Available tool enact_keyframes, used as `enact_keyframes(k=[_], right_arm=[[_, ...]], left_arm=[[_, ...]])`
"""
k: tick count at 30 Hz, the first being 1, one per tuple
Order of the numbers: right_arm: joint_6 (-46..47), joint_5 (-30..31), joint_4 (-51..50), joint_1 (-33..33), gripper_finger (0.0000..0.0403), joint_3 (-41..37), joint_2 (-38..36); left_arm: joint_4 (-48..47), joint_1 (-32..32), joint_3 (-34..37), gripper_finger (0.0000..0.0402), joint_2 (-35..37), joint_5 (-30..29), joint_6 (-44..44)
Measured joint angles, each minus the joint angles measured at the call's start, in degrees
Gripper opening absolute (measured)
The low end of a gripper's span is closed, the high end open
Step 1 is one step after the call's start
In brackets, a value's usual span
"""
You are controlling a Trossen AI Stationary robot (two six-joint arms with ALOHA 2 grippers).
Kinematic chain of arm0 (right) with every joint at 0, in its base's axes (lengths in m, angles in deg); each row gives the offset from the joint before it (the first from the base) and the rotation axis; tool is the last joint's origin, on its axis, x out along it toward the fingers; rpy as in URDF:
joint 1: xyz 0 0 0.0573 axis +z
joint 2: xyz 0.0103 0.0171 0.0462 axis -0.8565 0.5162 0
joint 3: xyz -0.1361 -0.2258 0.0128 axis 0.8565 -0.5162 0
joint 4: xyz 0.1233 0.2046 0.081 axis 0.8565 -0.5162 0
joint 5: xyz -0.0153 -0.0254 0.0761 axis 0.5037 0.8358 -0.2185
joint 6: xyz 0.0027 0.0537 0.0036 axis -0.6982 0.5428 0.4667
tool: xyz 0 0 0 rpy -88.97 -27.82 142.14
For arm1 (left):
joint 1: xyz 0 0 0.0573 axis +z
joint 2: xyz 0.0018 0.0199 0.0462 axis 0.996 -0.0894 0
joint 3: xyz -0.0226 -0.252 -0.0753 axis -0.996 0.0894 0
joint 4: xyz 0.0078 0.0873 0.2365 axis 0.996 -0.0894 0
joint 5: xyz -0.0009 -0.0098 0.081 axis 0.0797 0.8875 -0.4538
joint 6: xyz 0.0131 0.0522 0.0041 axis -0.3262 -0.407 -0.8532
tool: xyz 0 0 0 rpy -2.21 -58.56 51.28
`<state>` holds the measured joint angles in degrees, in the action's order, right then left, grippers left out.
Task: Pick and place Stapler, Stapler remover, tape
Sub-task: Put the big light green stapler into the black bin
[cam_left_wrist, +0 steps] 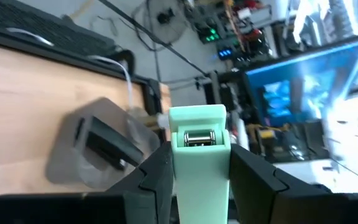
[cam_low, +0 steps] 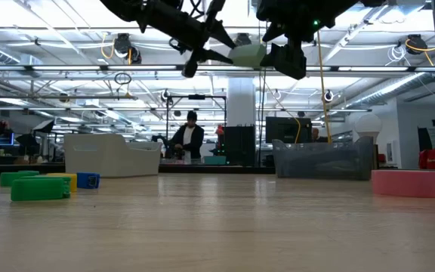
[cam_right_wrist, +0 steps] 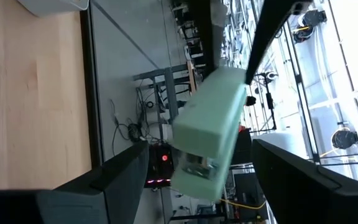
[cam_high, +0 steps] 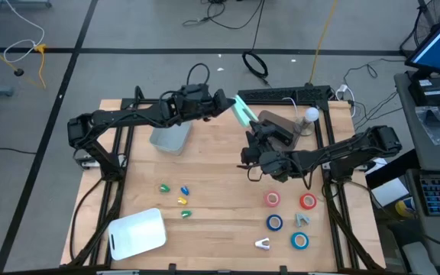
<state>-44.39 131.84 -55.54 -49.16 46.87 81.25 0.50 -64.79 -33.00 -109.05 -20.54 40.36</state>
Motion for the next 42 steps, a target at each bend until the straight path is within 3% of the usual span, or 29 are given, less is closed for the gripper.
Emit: enact_keyframes(k=[9, 26, 32, 42], right_arm=[[-0.6, 0.0, 0.0, -0.3, 0.0279, 0.0, 0.0], [-15.4, -3.0, 7.6, -1.3, 0.0273, 0.0, 0.0], [-18.2, -3.2, 13.2, -2.8, 0.0271, 0.0, 0.0], [-18.5, -3.3, 13.3, -3.7, 0.027, 0.0, 0.0]], left_arm=[[2.7, 0.5, 0.0, 0.0129, 0.0, 4.2, 1.6], [3.3, 0.4, 0.0, 0.0129, 0.0, 2.4, 6.3], [3.2, 0.4, 0.0, 0.0129, 0.0, 1.6, 6.5], [4.9, -0.2, 0.0, 0.0129, 0.0, 0.2, 7.9]])
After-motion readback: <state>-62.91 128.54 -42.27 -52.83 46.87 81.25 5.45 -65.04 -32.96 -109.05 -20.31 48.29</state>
